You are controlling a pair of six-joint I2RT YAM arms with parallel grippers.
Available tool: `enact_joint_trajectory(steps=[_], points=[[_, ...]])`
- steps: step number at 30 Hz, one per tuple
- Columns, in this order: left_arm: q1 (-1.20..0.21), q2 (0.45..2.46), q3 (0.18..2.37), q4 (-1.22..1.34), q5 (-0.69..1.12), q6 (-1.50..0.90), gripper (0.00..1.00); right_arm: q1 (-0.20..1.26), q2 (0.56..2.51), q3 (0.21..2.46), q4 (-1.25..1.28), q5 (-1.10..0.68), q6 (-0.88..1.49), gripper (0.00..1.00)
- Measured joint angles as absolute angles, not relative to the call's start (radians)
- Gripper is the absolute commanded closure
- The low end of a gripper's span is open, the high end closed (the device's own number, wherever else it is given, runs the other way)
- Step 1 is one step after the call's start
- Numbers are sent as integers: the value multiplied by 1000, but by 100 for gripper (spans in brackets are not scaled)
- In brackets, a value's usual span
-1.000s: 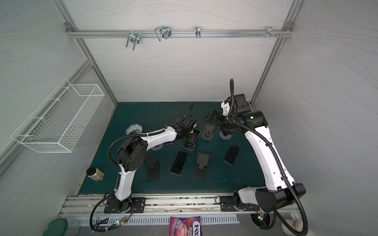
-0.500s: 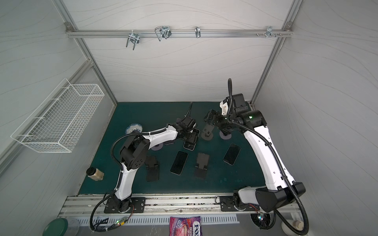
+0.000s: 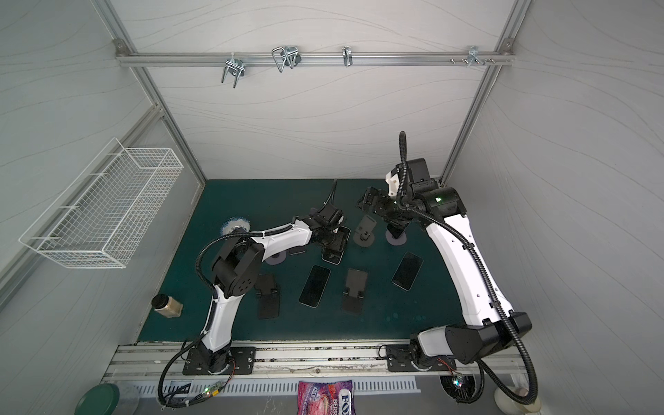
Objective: Remove the phone from the phone stand
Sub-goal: Place the phone at the center of the table.
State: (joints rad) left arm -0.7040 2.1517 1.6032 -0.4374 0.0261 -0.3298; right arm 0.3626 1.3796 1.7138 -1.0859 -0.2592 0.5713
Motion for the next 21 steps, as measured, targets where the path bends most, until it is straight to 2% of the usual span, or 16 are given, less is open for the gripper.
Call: enact_joint_trajectory(steps=[21], points=[[-693, 2176, 1638, -489, 62, -318, 25, 340, 1431, 1760, -1093, -282, 589, 2]])
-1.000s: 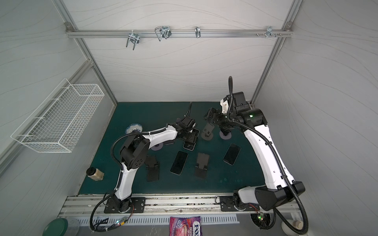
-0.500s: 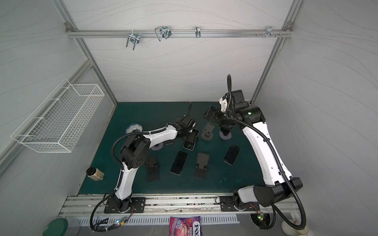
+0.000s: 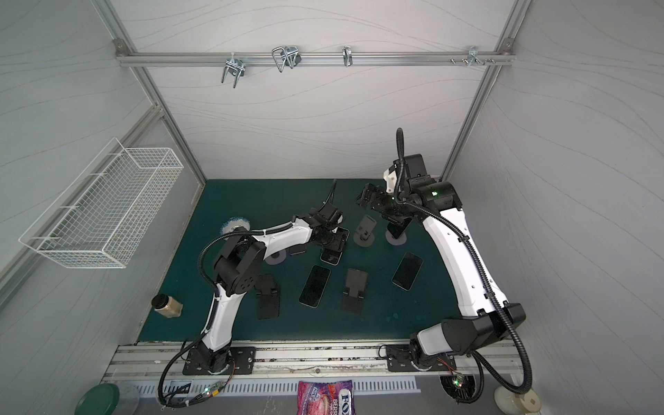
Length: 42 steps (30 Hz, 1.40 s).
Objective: Remove the phone from the phone stand
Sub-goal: Place the phone at the center of the table.
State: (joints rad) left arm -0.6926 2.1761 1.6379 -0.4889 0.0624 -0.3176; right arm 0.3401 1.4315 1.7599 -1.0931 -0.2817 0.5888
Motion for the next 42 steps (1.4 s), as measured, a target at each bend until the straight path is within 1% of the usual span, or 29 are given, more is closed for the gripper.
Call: enact_joint_trajectory(steps=[5, 9, 30, 42], points=[[-689, 2177, 1661, -507, 65, -314, 17, 307, 1431, 1761, -1093, -301, 611, 2], [-688, 2177, 1673, -506, 64, -316, 15, 305, 1431, 1760, -1093, -313, 615, 2], [-688, 2169, 1683, -507, 64, -323, 14, 315, 1431, 1760, -1093, -323, 615, 1], [-688, 1999, 1665, -495, 39, -326, 13, 315, 1431, 1760, -1093, -323, 614, 2]])
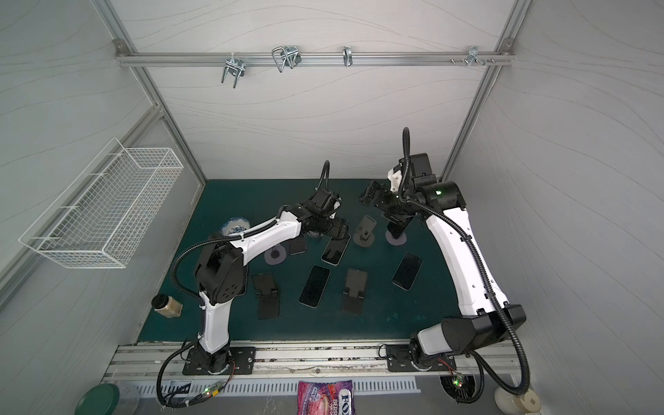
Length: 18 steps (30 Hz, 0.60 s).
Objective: Remove the phone from the phone stand
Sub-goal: Place the phone at the center of the table.
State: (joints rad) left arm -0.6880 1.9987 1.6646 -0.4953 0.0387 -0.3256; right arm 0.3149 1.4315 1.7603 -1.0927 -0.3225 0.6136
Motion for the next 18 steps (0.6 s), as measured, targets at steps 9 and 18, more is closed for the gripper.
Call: enact_joint_trajectory(steps=[9, 18], points=[[-688, 1971, 1659, -485, 33, -321, 13, 315, 1431, 1768, -1092, -322, 614, 2], [-688, 1954, 1651, -479, 34, -318, 13, 315, 1431, 1787, -1082, -319, 622, 3]])
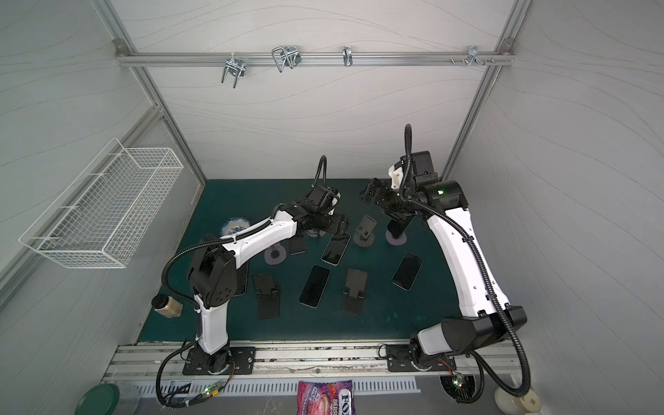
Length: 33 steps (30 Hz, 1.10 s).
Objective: Remove the phone from the phone stand
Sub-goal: Place the phone at the center of the table.
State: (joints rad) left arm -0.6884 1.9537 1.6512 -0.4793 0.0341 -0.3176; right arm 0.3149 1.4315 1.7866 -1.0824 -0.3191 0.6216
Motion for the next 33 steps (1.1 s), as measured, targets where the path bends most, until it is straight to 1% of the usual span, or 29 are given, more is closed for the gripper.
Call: enact_joint_trajectory(steps=[14, 21, 28, 33], points=[[-688, 1827, 1625, -443, 34, -284, 13, 315, 1431, 1787, -1066, -311, 643, 3], [-688, 1796, 1625, -443, 34, -279, 13, 315, 1431, 1781, -1036, -307, 659, 3], [-688, 1764, 1624, -430, 34, -280, 13, 315, 1431, 1710, -973, -315, 711, 3], [-688, 1764, 1626, -428, 35, -281, 13, 302, 1431, 1702, -954, -328, 718, 3]])
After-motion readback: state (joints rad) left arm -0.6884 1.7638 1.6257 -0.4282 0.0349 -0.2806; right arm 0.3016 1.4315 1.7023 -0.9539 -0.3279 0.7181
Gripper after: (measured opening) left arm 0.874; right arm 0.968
